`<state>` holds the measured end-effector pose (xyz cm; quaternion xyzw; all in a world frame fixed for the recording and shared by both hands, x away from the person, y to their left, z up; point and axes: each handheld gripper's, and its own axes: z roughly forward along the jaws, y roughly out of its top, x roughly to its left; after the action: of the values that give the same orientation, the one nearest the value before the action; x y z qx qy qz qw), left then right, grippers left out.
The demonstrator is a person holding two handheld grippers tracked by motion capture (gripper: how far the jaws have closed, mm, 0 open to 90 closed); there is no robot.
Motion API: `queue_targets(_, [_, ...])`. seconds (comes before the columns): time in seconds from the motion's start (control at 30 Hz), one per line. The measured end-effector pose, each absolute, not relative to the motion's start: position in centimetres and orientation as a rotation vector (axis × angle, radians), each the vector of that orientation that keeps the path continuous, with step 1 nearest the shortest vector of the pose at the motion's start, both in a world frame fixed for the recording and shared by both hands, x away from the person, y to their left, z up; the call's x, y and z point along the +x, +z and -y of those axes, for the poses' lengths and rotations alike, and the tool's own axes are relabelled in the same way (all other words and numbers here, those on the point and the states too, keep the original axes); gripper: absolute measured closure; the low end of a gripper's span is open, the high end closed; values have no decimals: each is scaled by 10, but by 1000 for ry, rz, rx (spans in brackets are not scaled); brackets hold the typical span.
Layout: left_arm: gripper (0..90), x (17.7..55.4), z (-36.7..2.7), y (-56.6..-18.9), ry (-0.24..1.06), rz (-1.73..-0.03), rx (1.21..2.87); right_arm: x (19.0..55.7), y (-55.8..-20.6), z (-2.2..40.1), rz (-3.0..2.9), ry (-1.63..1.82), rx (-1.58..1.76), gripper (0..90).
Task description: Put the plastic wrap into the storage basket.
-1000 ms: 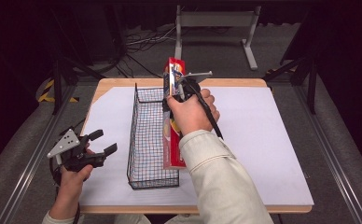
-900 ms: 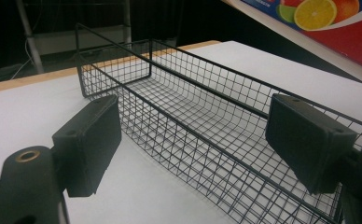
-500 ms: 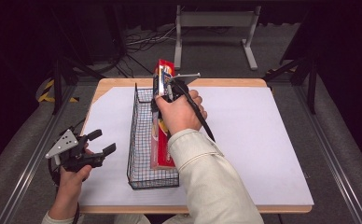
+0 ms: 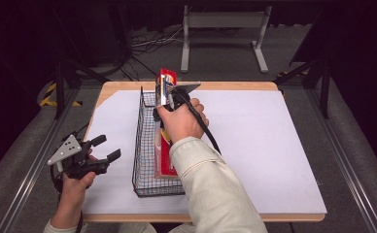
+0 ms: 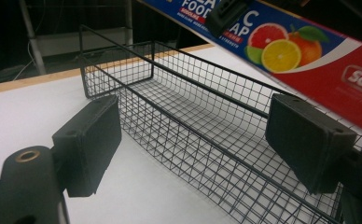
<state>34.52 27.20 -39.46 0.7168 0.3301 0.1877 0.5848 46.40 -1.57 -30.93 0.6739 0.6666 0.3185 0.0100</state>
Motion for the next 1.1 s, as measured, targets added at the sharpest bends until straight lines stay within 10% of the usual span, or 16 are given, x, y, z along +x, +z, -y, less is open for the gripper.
queue_targets(1.1, [191, 346, -272, -396, 430, -775, 1674, 473, -360, 0, -2126, 816, 2192, 405])
